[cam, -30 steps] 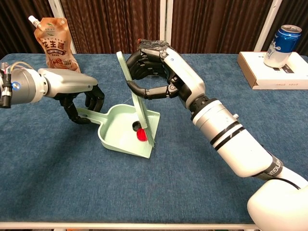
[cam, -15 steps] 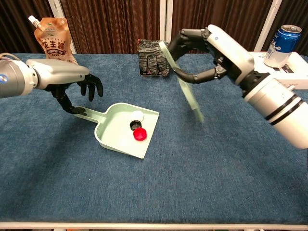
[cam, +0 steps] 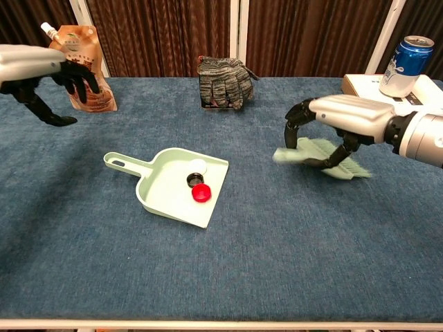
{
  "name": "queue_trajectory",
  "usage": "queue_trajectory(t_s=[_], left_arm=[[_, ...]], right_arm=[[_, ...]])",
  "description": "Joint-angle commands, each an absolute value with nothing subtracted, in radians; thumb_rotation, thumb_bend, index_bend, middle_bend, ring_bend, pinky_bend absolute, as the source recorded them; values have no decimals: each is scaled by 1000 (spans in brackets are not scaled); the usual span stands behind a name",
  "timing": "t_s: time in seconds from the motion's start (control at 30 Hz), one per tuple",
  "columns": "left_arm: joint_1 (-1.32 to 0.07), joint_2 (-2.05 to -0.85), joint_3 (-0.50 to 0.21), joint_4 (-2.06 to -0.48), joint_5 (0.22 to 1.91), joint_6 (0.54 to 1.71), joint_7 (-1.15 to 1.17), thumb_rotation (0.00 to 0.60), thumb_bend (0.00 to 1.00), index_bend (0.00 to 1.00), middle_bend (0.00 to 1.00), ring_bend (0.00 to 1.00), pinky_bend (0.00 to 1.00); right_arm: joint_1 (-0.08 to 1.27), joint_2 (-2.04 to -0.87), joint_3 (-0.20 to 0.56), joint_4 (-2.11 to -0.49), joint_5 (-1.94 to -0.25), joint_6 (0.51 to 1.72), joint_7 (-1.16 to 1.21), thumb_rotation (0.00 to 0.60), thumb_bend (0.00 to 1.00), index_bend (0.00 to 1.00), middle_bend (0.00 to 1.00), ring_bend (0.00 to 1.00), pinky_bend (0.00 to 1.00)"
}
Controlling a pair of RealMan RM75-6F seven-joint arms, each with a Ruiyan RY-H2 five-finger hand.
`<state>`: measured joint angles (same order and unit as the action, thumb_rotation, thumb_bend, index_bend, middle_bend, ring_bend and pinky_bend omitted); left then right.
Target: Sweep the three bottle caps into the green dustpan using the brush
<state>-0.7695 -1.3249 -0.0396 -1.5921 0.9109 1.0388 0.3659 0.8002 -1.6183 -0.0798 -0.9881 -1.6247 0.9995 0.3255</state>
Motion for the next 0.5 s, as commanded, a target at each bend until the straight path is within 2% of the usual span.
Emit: queue_trajectory(t_s=[0.03, 0.13, 0.23, 0.33, 0.5], left_arm=[[-728, -1293, -43, -1585, 934, 1079, 336, 600, 298, 240, 311, 246, 202], [-683, -1264, -40, -1582, 954, 1110, 292, 600, 294, 240, 311, 245, 198], [-630, -1231, -31, -1582, 985, 1157, 254, 600, 291, 241, 311, 245, 196], [-571, -1205, -15, -1578, 1022, 1220, 232, 600, 291, 253, 312, 245, 192], [-453, -1185, 16, -1591, 1075, 1341, 193, 600, 291, 260, 312, 245, 185]], right_arm=[[791, -1530, -56, -1140, -1528, 912, 148, 600, 319, 52, 169, 0, 0], [756, -1485, -36, -1190, -1501, 958, 125, 600, 302, 3, 145, 0, 0], [700, -1423, -23, -1221, -1482, 1038, 130, 600, 303, 3, 169, 2, 4], [627, -1349, -16, -1255, -1454, 1120, 151, 600, 321, 18, 208, 15, 51], [482, -1234, -15, -1341, -1408, 1274, 188, 600, 327, 23, 222, 17, 63]])
